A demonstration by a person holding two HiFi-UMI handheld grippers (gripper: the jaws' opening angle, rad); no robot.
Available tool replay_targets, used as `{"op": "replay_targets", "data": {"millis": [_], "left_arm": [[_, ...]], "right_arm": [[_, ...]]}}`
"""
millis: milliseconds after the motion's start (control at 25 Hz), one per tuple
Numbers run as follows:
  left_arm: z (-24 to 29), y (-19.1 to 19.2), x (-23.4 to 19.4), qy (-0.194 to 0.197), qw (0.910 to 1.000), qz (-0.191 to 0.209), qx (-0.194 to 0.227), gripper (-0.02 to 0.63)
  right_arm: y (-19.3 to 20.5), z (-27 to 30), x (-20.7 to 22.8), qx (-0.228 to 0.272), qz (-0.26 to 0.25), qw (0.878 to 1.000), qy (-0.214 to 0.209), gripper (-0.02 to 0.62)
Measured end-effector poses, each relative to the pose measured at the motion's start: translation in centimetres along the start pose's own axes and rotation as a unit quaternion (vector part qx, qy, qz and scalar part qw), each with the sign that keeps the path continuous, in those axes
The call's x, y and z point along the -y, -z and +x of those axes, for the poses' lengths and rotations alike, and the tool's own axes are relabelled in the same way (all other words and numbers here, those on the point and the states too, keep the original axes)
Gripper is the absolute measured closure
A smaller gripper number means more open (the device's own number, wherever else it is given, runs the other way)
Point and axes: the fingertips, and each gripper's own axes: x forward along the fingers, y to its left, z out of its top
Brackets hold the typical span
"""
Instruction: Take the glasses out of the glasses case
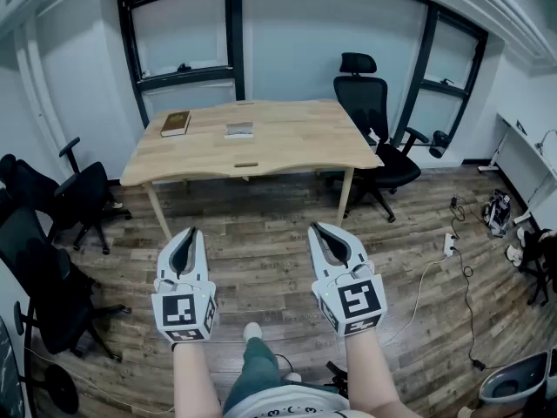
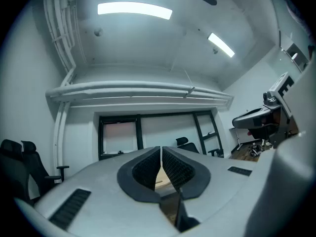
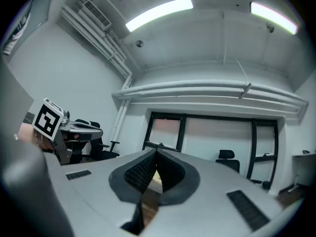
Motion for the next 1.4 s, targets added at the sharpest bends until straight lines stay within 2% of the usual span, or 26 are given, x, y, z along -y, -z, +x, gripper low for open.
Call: {"op": "replay_targets", "data": {"millis": [320,600,800,1160,1400], "left_arm": [[0.7,0.4,-0.5,-0.003,1.0,-0.008,0.001,0.58],[4.9,2.1,-0.7,0.017,0.9996,-0.024,-0.001,0.58],[9.9,4.3,-3.3,0.03,0.9987,-0.037,-0.016,0.58],[23.0,8.9,-11.5,0.004,0.9984,-0.05,-0.028,0.578],[31.7,10.3,-16.0,0.014,0.9982,-0.046,-0.036,0.58]], "right_arm": [[0.6,0.5,0.0,0.0,0.001,1.0,-0.003,0.545],[1.8,4.4,2.1,0.0,0.028,1.0,0.005,0.545],[3.2,10.8,2.6,-0.013,0.024,1.0,-0.001,0.545],[5.5,26.4,5.1,-0.03,0.027,0.999,-0.02,0.545],[6.1,36.0,7.2,-0.041,0.028,0.999,-0.015,0.545]]}}
